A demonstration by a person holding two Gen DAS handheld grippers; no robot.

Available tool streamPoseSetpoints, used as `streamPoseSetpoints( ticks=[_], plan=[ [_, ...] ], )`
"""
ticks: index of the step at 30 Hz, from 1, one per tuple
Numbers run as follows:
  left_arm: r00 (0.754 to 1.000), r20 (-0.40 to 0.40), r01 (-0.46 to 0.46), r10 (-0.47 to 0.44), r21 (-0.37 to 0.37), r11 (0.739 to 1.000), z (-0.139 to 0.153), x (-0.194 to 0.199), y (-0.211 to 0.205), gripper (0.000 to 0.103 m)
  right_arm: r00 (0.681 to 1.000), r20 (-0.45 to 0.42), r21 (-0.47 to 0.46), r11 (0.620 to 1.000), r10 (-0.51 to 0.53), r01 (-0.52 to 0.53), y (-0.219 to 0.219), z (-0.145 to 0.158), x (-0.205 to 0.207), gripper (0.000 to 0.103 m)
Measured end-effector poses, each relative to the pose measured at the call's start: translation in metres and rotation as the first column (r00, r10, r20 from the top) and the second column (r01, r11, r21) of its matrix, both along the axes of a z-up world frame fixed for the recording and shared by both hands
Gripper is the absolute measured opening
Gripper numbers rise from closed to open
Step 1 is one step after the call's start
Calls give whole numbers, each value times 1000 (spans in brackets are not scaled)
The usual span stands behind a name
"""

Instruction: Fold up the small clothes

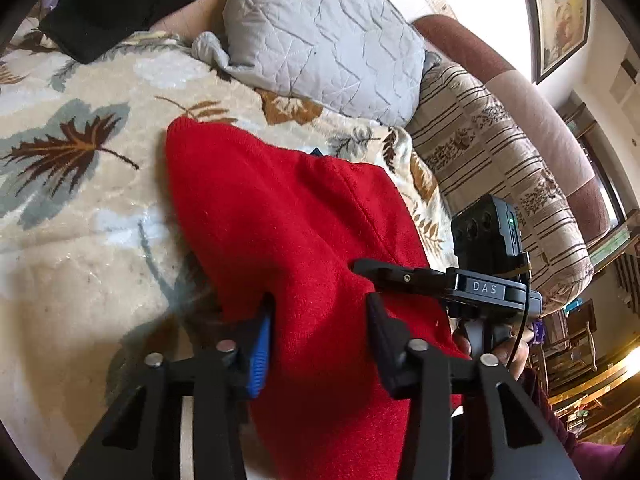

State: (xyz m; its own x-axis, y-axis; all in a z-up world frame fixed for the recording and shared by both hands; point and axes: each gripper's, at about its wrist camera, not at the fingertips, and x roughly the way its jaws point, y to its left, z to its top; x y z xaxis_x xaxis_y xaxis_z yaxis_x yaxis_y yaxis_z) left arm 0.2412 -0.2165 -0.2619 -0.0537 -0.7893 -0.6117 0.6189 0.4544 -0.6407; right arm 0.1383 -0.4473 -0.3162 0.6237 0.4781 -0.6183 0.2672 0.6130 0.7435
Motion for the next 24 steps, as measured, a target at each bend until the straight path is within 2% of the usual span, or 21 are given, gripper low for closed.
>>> streamPoseSetpoints(
  ticks=[2,9,16,20,22,24],
  plan=[
    [1000,16,1,-1,-15,1000,8,-2,5,39,1000,20,-13,1000,4,-4,6,10,-1,46],
    [992,117,-42,47,-47,998,48,-11,37,38,995,85,-49,998,48,-44,39,40,-1,44],
    [981,183,-62,67,-33,998,73,-34,78,38,986,154,-17,997,71,-69,66,61,-16,44],
    [975,217,-62,54,30,998,71,-58,92,38,987,146,-11,997,71,-70,81,57,-36,44],
    [970,238,-65,40,98,993,60,-70,91,38,992,114,13,999,49,-50,86,42,-47,44],
    [958,285,-80,18,208,975,42,-79,89,39,999,28,-44,998,38,-37,96,22,-57,44]
  ],
)
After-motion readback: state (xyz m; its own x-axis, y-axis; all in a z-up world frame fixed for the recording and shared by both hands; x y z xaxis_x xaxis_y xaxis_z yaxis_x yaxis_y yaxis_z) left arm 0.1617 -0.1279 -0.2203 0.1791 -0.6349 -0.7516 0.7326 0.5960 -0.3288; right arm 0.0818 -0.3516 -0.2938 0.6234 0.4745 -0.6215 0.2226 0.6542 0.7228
